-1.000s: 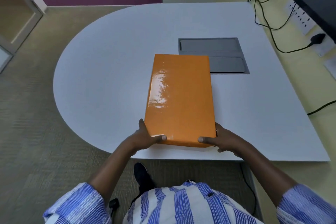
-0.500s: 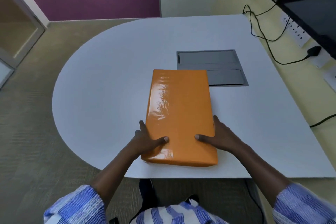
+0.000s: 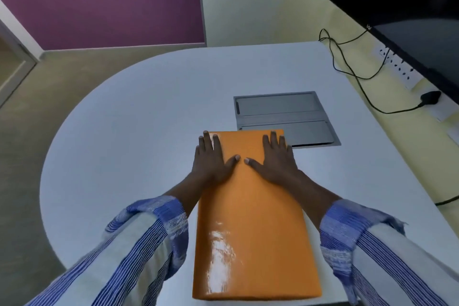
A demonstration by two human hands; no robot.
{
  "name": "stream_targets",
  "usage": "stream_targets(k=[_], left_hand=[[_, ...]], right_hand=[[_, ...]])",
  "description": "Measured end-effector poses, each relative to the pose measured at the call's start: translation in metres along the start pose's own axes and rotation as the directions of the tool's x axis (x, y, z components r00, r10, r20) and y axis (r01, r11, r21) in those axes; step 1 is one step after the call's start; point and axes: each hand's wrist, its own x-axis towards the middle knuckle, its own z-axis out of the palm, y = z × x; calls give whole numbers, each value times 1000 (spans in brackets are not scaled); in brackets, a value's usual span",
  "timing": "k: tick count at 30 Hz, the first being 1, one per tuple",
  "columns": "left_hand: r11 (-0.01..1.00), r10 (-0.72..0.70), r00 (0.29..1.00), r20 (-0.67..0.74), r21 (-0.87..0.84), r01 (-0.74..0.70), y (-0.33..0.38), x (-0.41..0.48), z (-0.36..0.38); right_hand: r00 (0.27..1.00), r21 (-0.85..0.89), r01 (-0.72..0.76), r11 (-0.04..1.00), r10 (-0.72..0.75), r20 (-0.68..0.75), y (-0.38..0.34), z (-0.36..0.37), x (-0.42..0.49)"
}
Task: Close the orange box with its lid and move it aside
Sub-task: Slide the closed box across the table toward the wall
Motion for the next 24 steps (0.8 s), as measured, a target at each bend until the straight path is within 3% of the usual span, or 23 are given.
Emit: stream_targets(k=[5,11,15,18,21,24], left_hand=[[999,44,989,-144,-13,-47,-8,-2,28],[997,52,983,-178,-43,-60,-11,-1,33],[960,23,984,-174,-272,-71,-16,-4,25],[785,-79,992,-96,-620,2,-24,-20,13],[581,-175,976,130,-787,209,-38,-42,20],[164,-40,948,316,-934,319,-52,-65,34]], right_hand=[[993,2,-2,1000,2,-120,3,30,-3],[988,-19,-8,1000,5,-157,5,38,0],[994,177,1,984,19,-108,10,22,-2],[985,472,-85,878,146,-94,19,11,-20],[945,653,-262,711,326,25,31,7,-48],[893,694,-427,580,392,222,38,12,-76]])
